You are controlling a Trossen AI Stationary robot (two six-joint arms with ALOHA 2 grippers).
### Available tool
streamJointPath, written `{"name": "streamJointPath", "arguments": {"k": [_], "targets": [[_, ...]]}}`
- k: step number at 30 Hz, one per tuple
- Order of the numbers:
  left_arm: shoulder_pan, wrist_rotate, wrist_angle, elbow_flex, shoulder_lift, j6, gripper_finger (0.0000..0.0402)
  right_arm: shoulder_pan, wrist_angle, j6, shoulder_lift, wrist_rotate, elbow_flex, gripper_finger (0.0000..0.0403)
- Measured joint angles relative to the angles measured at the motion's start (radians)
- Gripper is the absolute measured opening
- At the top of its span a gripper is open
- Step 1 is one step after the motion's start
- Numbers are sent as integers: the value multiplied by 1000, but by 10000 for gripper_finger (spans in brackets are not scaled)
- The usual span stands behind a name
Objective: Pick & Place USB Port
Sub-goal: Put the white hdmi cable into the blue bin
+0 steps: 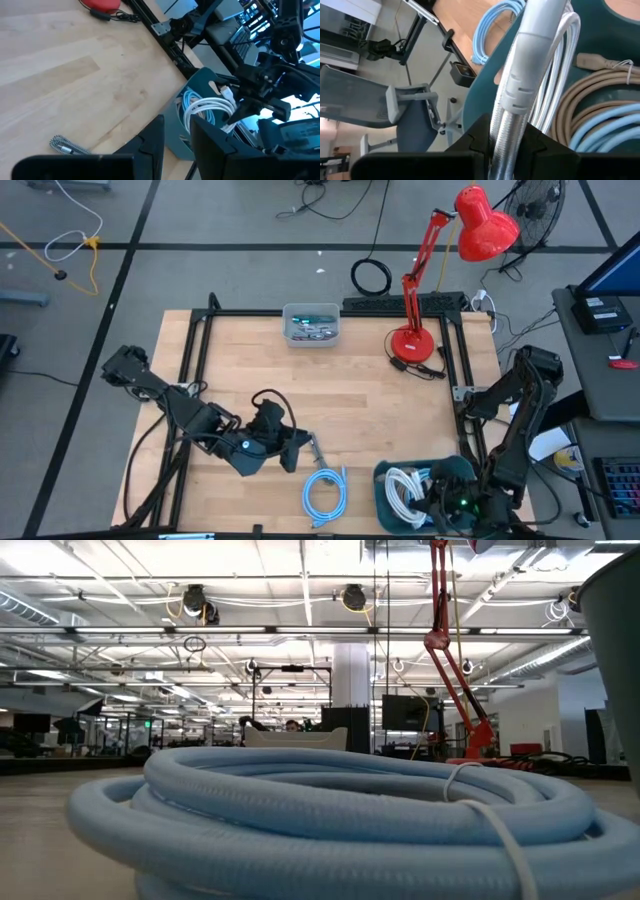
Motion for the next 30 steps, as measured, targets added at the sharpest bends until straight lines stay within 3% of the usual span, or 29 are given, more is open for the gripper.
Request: {"name": "streamJointPath", "arguments": {"k": [9, 14, 21, 30], "targets": [[0, -17, 0, 0, 0, 0, 92, -15, 12, -4, 0, -12, 0, 36], [0, -17, 0, 0, 0, 0, 92, -50, 24, -3, 0, -104, -24, 36], [0, -17, 0, 0, 0, 0, 92, -69, 194, 20, 0, -132, -145, 39], [0, -17, 0, 0, 0, 5, 92, -109, 253, -96, -30, -171, -193, 95]]}}
